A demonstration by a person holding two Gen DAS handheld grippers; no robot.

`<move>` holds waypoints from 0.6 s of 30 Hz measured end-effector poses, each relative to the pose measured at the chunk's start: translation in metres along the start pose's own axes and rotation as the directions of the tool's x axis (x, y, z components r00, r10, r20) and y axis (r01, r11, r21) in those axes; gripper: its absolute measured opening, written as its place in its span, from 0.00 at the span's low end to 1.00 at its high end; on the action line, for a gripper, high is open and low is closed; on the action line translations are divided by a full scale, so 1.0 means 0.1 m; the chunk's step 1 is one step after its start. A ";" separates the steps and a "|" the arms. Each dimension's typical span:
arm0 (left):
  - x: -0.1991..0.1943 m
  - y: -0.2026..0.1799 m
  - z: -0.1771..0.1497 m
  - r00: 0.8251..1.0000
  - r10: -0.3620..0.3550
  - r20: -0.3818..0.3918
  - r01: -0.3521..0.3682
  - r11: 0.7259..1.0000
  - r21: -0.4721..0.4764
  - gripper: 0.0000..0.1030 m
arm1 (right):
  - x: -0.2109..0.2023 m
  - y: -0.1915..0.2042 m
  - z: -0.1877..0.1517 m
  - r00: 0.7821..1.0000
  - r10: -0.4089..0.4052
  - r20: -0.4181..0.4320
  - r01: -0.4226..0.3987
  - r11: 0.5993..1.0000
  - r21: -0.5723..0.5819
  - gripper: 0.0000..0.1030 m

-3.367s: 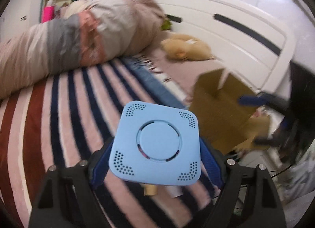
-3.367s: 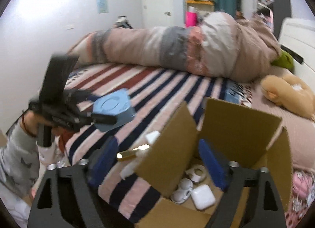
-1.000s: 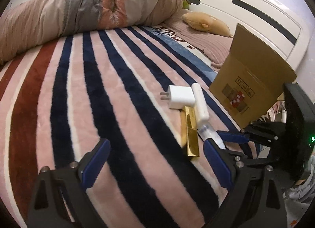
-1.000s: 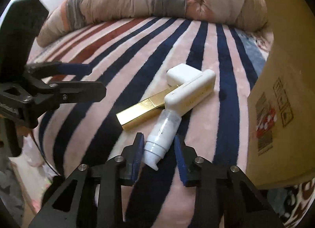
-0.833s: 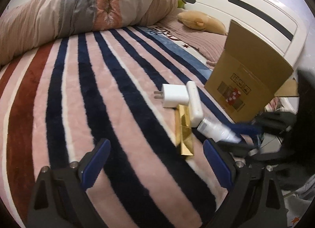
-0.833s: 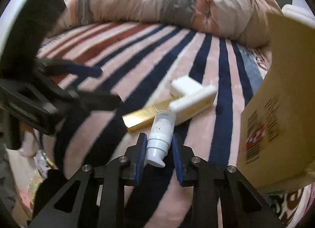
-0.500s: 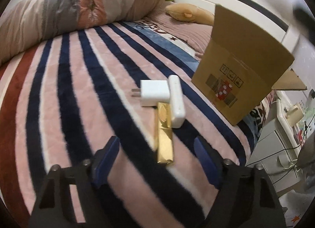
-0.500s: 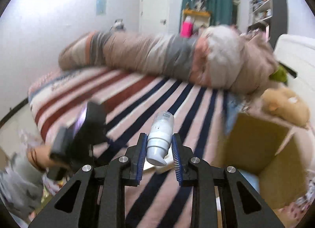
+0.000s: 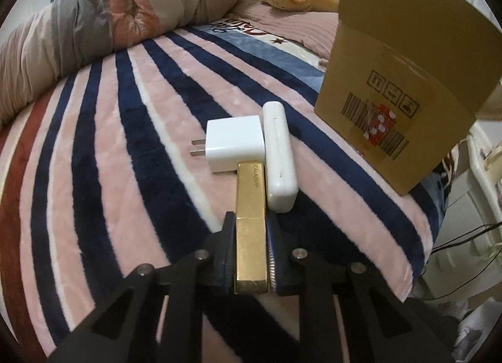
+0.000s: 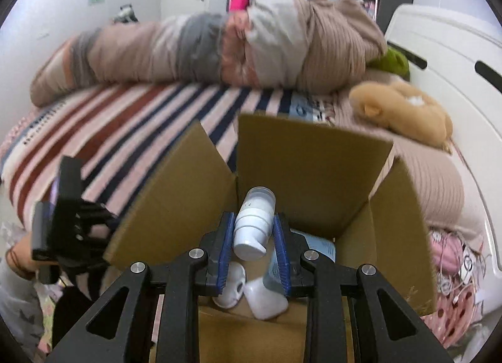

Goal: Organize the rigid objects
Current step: 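Lower the white tube into the box with the right gripper while the left gripper grasps the gold power bank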

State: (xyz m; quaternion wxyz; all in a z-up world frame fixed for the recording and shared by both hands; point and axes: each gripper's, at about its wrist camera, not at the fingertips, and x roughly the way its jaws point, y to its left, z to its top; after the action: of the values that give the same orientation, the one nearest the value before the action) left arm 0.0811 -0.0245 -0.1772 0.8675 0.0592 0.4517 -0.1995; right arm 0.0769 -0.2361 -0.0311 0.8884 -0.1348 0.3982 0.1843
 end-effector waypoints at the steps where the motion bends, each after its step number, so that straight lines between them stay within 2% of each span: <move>1: 0.00 -0.01 -0.01 1.000 0.002 0.001 -0.002 1.000 -0.001 0.15 | 0.00 -0.03 -0.03 1.000 0.008 -0.001 -0.008 1.000 0.005 0.21; 3: 0.00 0.00 -0.01 1.000 0.001 0.002 -0.001 1.000 -0.010 0.15 | -0.03 -0.04 -0.03 1.000 0.009 0.010 -0.009 1.000 0.005 0.25; 5: 0.00 0.00 0.00 1.000 -0.001 -0.001 0.001 1.000 -0.005 0.15 | -0.06 -0.03 -0.01 1.000 0.005 0.025 -0.005 1.000 0.004 0.33; 9: -0.10 0.03 0.00 1.000 -0.011 -0.004 0.011 1.000 -0.006 0.15 | -0.19 0.08 0.05 0.995 0.066 0.079 -0.067 0.998 0.004 0.33; 12: -0.32 0.14 -0.01 1.000 0.020 0.020 -0.019 0.999 -0.027 0.15 | -0.36 0.26 0.09 0.975 0.173 0.141 -0.169 0.985 -0.034 0.33; 15: -0.67 0.31 0.02 0.997 0.046 0.057 -0.042 0.997 -0.064 0.15 | -0.53 0.56 0.11 0.953 0.240 0.185 -0.221 0.968 -0.115 0.33; 18: -1.10 0.42 0.14 0.992 0.090 0.093 -0.084 0.995 -0.060 0.15 | -0.58 0.85 0.11 0.931 0.325 0.166 -0.298 0.940 -0.169 0.33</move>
State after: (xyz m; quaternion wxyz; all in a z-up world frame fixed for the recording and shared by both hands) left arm 0.0527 0.0424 -0.0833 0.8973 0.0448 0.4122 -0.1514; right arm 0.0113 -0.1683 0.0115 0.8703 -0.1137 0.3131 0.3629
